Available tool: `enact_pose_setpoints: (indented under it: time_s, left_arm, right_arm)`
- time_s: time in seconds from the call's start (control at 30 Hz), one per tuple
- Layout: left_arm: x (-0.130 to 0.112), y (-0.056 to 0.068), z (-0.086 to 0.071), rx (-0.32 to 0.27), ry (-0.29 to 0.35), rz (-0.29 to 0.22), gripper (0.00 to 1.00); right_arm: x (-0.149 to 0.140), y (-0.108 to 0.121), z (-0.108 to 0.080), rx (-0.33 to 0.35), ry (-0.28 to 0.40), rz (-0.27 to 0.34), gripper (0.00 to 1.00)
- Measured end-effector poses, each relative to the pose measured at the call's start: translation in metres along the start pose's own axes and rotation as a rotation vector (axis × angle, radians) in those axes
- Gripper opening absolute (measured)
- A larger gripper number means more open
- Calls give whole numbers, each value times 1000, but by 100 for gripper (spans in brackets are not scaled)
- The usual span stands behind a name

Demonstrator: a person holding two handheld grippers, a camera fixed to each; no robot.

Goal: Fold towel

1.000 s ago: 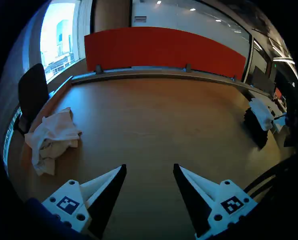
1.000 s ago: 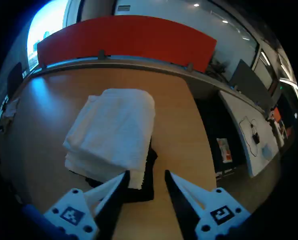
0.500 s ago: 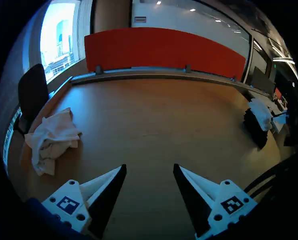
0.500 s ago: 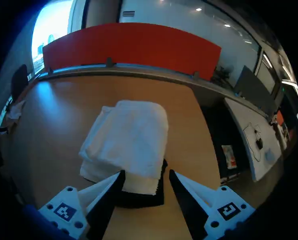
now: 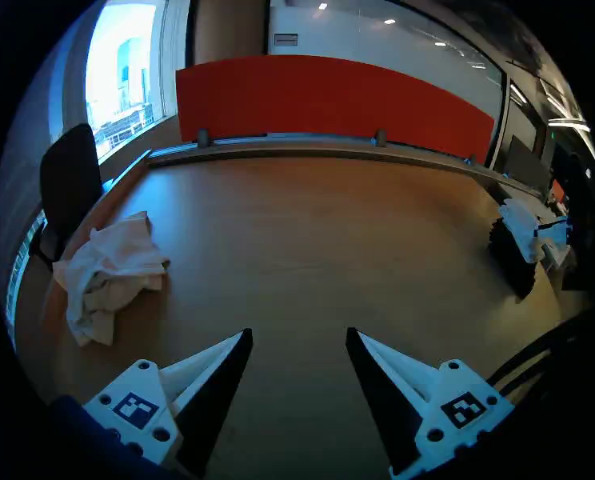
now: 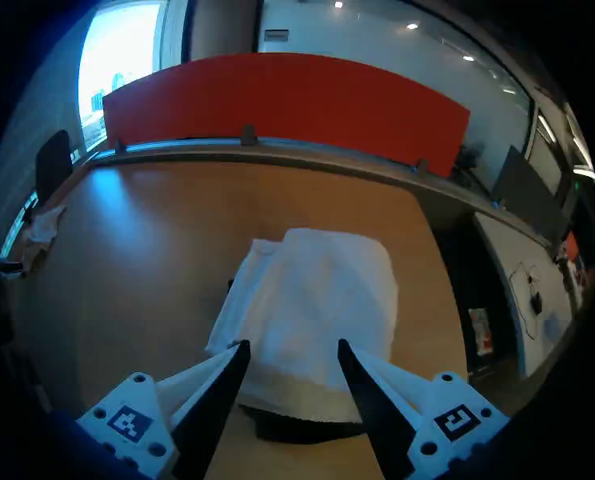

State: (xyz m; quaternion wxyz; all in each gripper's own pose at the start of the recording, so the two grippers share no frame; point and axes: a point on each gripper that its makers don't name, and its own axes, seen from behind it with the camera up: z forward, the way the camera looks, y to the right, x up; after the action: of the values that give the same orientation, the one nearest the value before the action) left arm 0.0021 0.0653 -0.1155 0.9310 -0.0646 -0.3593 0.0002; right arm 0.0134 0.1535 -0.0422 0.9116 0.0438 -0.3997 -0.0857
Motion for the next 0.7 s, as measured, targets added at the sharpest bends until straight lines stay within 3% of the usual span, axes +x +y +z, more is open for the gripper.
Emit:
enact_pose_setpoints:
  time_s: [0.4, 0.7]
  left_arm:
    - [-1, -4, 0, 8, -1, -2, 86]
    - [1, -4, 1, 8, 3, -7, 87]
  right_arm:
    - [-24, 1, 12, 5, -43, 18, 84]
    - [-9, -2, 3, -1, -4, 4, 84]
